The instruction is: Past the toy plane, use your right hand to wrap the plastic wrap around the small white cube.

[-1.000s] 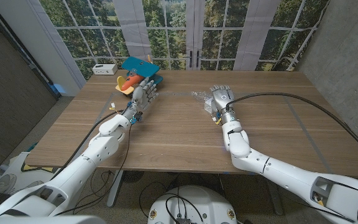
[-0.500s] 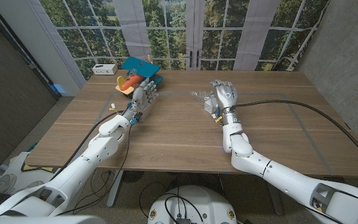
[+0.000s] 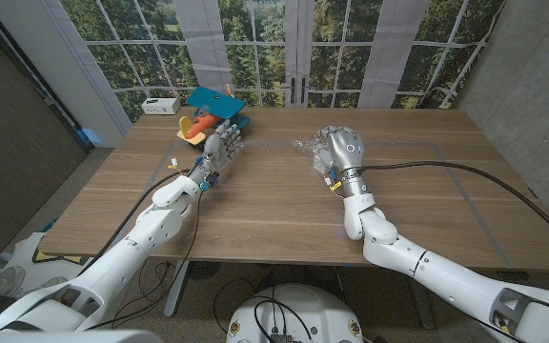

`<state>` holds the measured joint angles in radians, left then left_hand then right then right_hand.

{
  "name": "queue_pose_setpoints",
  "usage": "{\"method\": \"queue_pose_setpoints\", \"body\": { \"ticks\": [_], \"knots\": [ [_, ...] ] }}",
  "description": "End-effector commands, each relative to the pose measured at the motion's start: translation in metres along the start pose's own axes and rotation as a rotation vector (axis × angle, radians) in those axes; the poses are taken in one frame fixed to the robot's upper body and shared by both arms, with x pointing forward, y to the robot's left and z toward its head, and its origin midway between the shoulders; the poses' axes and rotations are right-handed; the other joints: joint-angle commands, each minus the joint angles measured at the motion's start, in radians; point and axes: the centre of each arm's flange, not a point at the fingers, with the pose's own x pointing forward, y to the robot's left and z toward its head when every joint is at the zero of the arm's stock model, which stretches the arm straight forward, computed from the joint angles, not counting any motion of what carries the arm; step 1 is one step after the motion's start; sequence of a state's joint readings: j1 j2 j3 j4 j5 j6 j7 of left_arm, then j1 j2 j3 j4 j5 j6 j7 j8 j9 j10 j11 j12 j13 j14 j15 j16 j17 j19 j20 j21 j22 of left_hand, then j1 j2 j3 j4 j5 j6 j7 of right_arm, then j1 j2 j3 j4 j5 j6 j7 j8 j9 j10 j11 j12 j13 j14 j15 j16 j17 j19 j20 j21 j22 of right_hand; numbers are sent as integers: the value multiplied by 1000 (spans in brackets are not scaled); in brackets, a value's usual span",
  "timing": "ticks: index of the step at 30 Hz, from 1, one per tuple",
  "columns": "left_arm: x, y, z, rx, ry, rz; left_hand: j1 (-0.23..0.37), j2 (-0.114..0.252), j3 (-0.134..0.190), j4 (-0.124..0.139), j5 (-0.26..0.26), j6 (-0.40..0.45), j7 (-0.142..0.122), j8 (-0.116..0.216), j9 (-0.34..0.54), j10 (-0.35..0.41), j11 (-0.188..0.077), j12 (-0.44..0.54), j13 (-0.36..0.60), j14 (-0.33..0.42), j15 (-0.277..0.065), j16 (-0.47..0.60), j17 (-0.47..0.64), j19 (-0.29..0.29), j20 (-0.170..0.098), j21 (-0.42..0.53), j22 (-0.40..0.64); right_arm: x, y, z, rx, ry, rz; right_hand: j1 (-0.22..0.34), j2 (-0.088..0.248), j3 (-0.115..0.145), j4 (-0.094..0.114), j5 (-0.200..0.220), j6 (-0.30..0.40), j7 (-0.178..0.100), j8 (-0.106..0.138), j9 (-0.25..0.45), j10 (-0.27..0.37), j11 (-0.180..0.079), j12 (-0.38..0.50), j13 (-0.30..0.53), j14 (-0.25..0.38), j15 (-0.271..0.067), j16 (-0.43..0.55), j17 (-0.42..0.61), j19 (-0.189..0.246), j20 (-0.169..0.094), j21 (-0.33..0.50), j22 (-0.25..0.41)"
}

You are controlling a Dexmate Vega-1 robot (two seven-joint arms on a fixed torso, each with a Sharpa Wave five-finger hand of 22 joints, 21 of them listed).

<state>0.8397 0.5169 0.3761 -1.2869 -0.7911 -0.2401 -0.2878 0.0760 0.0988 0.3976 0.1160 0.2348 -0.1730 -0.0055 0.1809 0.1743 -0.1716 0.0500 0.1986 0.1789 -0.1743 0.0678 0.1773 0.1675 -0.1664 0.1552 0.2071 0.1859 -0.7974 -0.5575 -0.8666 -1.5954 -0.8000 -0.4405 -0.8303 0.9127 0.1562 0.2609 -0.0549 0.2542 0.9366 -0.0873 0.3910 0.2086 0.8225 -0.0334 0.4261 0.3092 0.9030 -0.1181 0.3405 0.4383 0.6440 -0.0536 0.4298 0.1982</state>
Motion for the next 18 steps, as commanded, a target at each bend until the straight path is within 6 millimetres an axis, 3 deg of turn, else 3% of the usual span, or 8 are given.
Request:
{"method": "queue_pose_setpoints", "body": {
  "ticks": [1, 3, 5, 7, 11, 12, 15, 18],
  "knots": [
    [0, 0, 0, -2, 2, 7, 12, 6, 3, -9, -3, -126, -5, 1, 2, -183, -1, -2, 3, -184, 7, 0, 3, -8, -1, 2, 4, -1, 3, 4, 91, -93, 107, -18, 12, 8, 9, -8, 27, 22, 7, 1, 16, 0, 7, 1, 33, -85, 5, -2, 21, -8, 14, 2],
    [0, 0, 0, -2, 1, 8, 13, 7, 3, -9, -3, -126, -4, 1, 2, -184, -2, -2, 3, -184, 7, 0, 3, -9, -2, 1, 4, 0, 5, 4, 93, -90, 129, -29, 12, 7, 16, -14, 18, 22, 2, 0, 8, 2, 1, -2, 33, -79, 0, -6, 18, -5, 15, 3],
    [0, 0, 0, 0, 1, 8, 14, 7, 4, -10, -3, -126, -5, 1, 2, -184, -2, -2, 3, -185, 7, 0, 3, -9, -2, 2, 4, 3, 6, 3, 100, -96, 165, -65, 8, 2, 37, -32, 12, 27, -6, -3, -10, 12, -18, -11, 7, -75, -30, -30, 2, 0, 15, 4],
    [0, 0, 0, -1, 2, 10, 15, 8, 4, -11, -4, -126, -5, 1, 2, -184, -3, -2, 3, -185, 6, 0, 3, -9, -1, 2, 4, 6, 6, 5, 93, -102, 200, -98, 2, -1, 51, -46, -25, 34, -29, -6, -44, 19, -50, -23, -45, -62, -69, -57, -26, 12, 9, 3],
    [-1, 0, -1, -5, 1, 13, 16, 8, 5, -12, -4, -126, -4, 2, 2, -185, 0, -2, 3, -184, 6, 0, 3, -9, -2, 2, 4, 12, 9, 13, 71, -118, 214, -126, -20, -11, 50, -53, -101, 21, -71, -9, -102, 14, -95, -36, -136, -45, -103, -59, -101, 61, -18, -1],
    [-1, 0, -1, -5, -1, 13, 17, 8, 5, -12, -4, -126, -5, 2, 2, -185, -2, -2, 3, -184, 6, 0, 3, -9, -2, 1, 4, 13, 10, 15, 68, -130, 209, -128, -21, -12, 48, -53, -101, 19, -71, -9, -95, 11, -94, -36, -138, -45, -99, -54, -113, 69, -23, -1],
    [-2, 0, 0, -3, -3, 18, 17, 9, 5, -13, -5, -127, -5, 1, 2, -186, -2, -2, 3, -185, 6, 0, 3, -9, -2, 2, 4, 15, 10, 18, 59, -150, 203, -84, -8, 7, -3, -47, -43, 9, -58, -9, -22, 8, -64, -24, -38, -75, -20, 1, -137, 77, -30, -2],
    [-5, 1, 0, -3, -2, 23, 18, 9, 6, -13, -5, -127, -5, 2, 2, -185, -2, -2, 3, -185, 5, 0, 3, -9, -1, 2, 4, 17, 12, 18, 53, -156, 238, -84, -4, 9, -6, -47, -32, 9, -56, -8, -12, 9, -59, -21, -9, -79, 0, 15, -128, 74, -26, -2]
  ]
}}
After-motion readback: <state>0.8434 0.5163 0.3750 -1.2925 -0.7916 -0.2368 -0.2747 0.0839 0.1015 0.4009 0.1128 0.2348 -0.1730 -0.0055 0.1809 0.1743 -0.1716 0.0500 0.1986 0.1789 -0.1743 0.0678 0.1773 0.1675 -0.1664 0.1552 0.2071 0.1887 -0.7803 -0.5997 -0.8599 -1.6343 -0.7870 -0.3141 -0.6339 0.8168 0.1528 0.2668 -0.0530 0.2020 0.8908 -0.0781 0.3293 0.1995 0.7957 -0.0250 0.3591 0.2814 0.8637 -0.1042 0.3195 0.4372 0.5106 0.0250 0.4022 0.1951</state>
